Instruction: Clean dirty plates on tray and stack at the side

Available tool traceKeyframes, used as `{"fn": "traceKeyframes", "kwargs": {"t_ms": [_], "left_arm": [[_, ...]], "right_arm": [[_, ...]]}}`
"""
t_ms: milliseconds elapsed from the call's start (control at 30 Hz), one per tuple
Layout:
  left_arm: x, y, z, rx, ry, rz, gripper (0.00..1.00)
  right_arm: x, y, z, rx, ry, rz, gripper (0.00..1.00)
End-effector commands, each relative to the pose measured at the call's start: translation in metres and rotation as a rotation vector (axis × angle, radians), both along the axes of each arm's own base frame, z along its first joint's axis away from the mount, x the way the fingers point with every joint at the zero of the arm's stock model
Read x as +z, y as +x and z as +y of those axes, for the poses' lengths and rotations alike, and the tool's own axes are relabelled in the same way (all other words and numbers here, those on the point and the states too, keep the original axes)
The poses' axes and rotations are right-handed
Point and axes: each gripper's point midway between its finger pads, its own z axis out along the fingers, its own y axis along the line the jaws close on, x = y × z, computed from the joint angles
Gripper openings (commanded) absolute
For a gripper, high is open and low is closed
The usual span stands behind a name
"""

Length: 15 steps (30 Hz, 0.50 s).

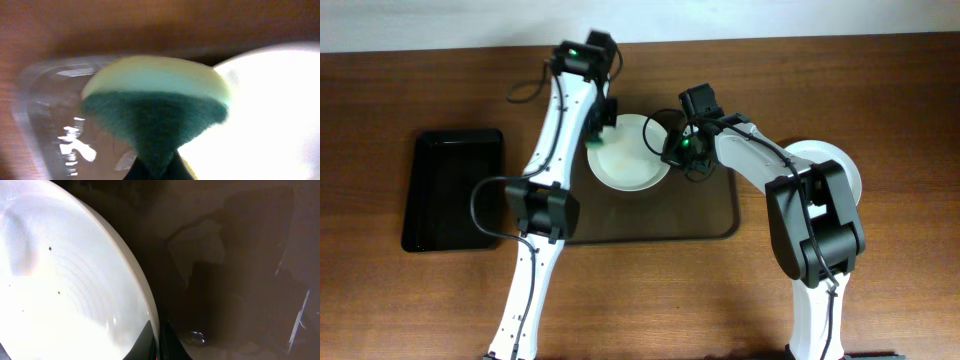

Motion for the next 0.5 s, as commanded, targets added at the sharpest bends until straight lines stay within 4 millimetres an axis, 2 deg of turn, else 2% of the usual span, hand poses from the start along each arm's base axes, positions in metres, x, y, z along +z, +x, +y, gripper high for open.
{"fn": "traceKeyframes", "kwargs": {"t_ms": [0,100,167,333,467], "left_arm": [[0.084,0.014,0.012,0.029,-0.073,-0.185,0.01],[0.120,0.012,0.025,0.051,-0.087,-0.249,0.01],[0.137,0.011,0.030,0.062,-0.124,-0.274,0.01],[0.150,0.005,0.014,0.040,-0.280,-0.257,0.01],[0.151,0.003,0.007,0.028,-0.322,-0.244,0.01]], "right_arm": [[-0.041,-0.019,-0.023,-0.013,-0.112,0.092,0.04],[-0.020,-0.017,-0.021,0.041,-0.106,0.046,0.04],[0.004,-0.017,-0.030,0.026,-0.147,0.015,0.04],[0.074,-0.022,-0.067,-0.020,-0.324,-0.099,0.04],[0.143,-0.036,-0.099,-0.072,-0.504,-0.231,0.04]]}}
